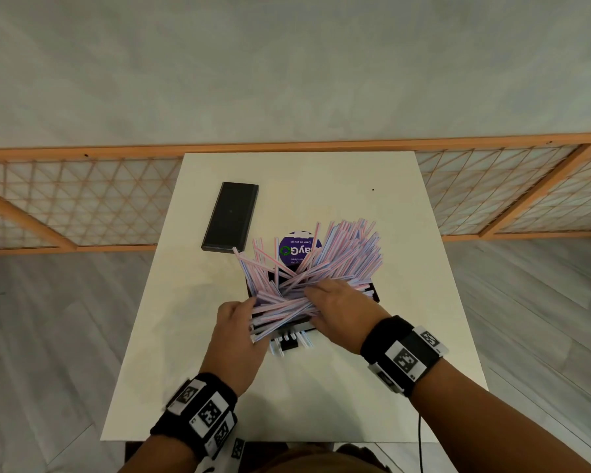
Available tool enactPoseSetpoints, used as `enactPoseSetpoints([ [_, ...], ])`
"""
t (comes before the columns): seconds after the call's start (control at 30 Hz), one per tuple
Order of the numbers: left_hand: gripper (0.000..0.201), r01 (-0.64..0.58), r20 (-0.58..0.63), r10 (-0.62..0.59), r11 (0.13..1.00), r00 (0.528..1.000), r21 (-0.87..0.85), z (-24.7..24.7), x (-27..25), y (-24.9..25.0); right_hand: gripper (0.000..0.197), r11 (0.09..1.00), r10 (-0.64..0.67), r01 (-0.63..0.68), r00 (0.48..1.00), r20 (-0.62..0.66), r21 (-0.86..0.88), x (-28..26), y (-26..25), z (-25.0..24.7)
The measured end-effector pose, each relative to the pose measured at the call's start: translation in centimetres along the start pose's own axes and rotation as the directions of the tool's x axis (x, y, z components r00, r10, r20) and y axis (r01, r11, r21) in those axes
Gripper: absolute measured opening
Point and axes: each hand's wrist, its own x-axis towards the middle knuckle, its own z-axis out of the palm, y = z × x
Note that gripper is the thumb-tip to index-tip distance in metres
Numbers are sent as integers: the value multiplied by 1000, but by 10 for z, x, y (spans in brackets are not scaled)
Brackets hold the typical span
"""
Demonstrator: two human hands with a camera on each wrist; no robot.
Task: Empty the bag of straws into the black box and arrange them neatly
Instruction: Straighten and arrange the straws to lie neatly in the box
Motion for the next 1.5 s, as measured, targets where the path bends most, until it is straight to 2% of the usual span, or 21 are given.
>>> enactPoseSetpoints([
  [0.13,63,-32,-15,33,997,999,66,-4,3,5,36,1000,-11,12,999,38,-20,8,5,-6],
  [0.27,57,-71,-27,72,996,997,60,-6,12,13,44,1000,-13,13,999,37,4,16,9,-20],
  [0.37,70,-42,37,40,999,998,31,-6,17,13,49,1000,-9,7,998,67,30,22,8,-27],
  [0.47,84,-45,40,42,995,998,86,-9,20,11,45,998,-4,-2,997,81,63,22,7,-28],
  [0.6,89,-27,4,27,974,1000,224,-19,19,15,46,997,13,-12,1000,-17,81,12,14,-33],
  [0.7,76,-8,33,0,969,999,248,-27,15,16,37,995,50,-43,996,-78,93,0,20,-34],
  [0.8,62,-23,56,8,961,998,274,-34,13,12,29,992,87,-79,993,-75,101,-11,26,-28],
  [0.93,55,-11,-11,14,975,1000,222,-38,16,8,21,988,114,-103,988,-101,113,-15,32,-14],
  [1.07,37,-111,-156,129,987,979,120,-37,16,22,21,992,118,-109,974,-193,56,-11,37,4],
  [1.13,34,-209,-184,239,963,954,167,-35,16,34,20,994,111,-105,969,-219,39,-10,37,7],
  [1.23,50,-395,-31,425,864,905,312,-20,20,46,13,995,99,-91,964,-247,45,-13,30,5],
  [1.3,65,-473,103,474,786,874,398,-2,24,48,16,990,131,-113,955,-267,81,-17,25,3],
  [1.4,81,-473,229,416,722,880,505,24,31,48,38,975,207,-185,957,-202,123,-23,20,4],
  [1.5,79,-418,245,339,726,908,545,34,41,44,32,987,160,-157,979,-125,33,-22,16,20],
])
